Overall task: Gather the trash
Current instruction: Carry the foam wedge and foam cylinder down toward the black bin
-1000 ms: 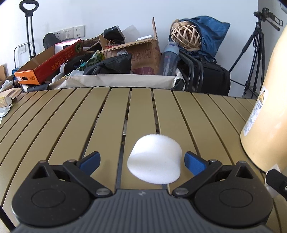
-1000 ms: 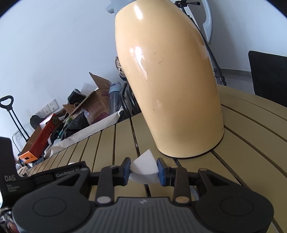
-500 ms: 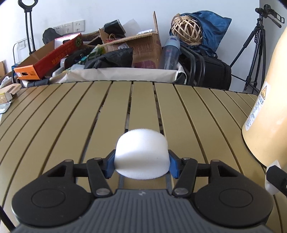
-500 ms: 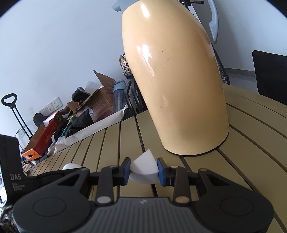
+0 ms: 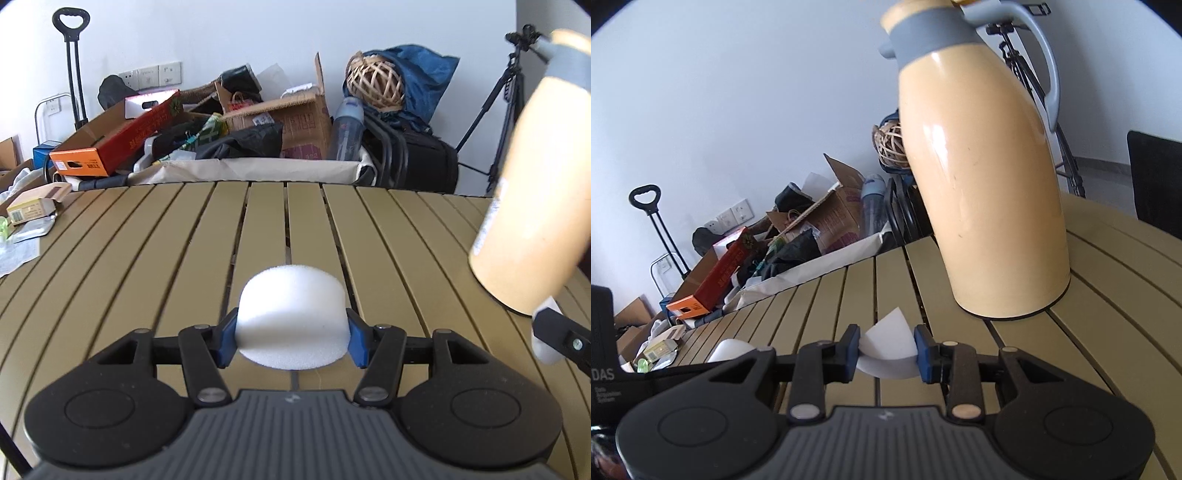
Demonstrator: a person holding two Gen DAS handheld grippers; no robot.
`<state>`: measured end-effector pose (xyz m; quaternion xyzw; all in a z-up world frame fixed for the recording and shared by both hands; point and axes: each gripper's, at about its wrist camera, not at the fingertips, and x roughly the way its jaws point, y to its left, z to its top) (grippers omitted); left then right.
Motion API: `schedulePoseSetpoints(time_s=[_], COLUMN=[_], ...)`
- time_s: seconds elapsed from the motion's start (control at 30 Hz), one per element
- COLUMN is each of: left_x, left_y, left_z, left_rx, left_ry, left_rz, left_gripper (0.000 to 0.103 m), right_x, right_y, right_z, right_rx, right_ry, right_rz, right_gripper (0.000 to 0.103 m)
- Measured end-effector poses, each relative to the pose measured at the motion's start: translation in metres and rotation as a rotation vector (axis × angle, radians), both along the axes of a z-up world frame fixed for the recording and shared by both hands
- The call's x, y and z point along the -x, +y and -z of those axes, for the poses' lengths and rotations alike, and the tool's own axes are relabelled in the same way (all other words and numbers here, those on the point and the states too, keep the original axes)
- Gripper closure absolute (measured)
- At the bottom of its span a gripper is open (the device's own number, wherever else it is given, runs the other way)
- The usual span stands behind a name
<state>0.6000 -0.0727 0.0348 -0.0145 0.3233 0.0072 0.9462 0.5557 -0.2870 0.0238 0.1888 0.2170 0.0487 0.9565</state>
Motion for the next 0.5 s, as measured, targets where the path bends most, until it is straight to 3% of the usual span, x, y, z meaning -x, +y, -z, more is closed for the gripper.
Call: schedulePoseSetpoints(time_s=[0.5], left_x=[0.125], left_y=[0.037], left_z=[-0.034], left_rx=[-0.005], left_ry=[-0.061], left_rz=[0.008], left_gripper=[0.045], right_x=[0.102], right_y=[0.04], right_z=[-0.026], right_rx=[0.054], right_ry=[-0.008], right_rz=[-0.069], right_gripper=[0.072])
